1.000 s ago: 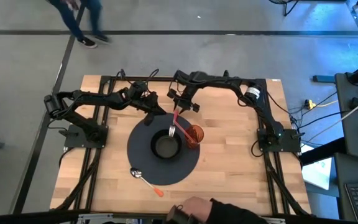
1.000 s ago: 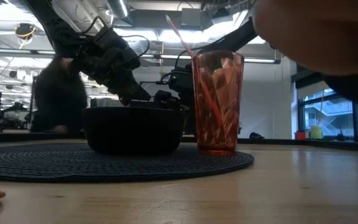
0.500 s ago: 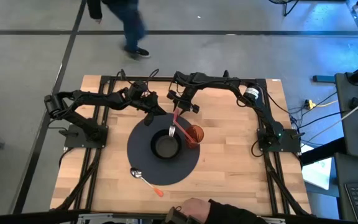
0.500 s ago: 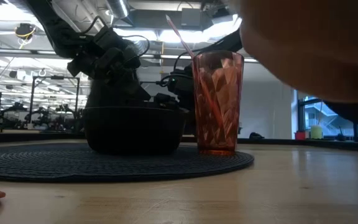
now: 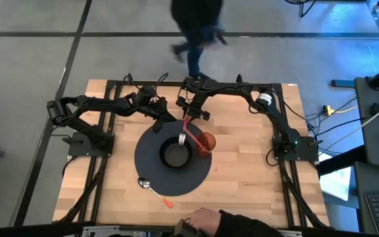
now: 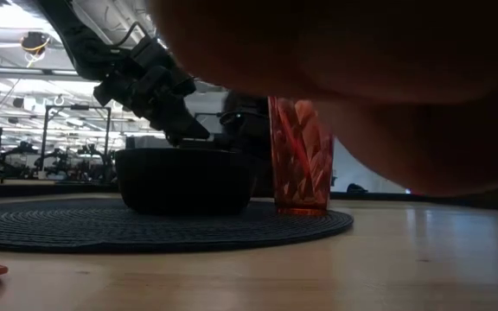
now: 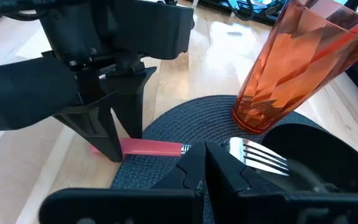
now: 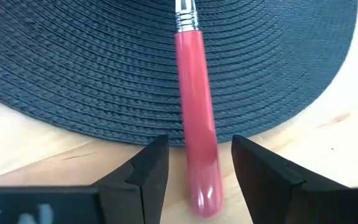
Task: Pick & Place Utensil
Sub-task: Put the pink fork into the black bowl
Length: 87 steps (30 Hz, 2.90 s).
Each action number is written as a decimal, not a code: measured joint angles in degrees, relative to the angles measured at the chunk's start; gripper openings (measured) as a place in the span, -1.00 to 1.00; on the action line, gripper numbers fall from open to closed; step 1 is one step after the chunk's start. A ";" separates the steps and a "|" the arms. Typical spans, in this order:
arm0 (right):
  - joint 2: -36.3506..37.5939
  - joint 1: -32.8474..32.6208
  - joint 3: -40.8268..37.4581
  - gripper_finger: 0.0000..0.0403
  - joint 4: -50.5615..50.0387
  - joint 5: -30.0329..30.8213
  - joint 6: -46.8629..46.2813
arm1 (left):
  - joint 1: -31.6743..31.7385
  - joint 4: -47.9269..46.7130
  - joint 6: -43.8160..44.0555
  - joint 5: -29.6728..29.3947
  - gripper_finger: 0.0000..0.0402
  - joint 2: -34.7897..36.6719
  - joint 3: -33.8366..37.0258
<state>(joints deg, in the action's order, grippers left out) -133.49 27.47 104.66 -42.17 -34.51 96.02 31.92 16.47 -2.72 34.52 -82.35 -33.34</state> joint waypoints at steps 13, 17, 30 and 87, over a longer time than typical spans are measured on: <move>0.00 -0.42 0.00 -0.13 1.25 0.31 0.03 | 0.00 0.00 -0.05 0.52 -0.98 -0.02 0.00; 0.00 -0.40 0.00 -0.14 1.60 0.19 0.03 | 0.00 0.00 0.41 0.56 -0.98 -0.02 0.00; 0.00 -0.42 0.00 -0.57 2.23 -0.19 0.64 | 0.00 -0.04 0.50 0.66 -0.98 -0.02 0.00; -0.02 -3.53 3.87 -0.30 -0.07 6.72 -1.46 | 0.13 -0.89 1.11 0.46 -0.98 -0.02 0.00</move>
<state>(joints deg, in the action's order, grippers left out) -133.51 23.94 108.53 -42.24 -27.79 94.56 32.05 15.58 -1.61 34.98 -82.37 -33.34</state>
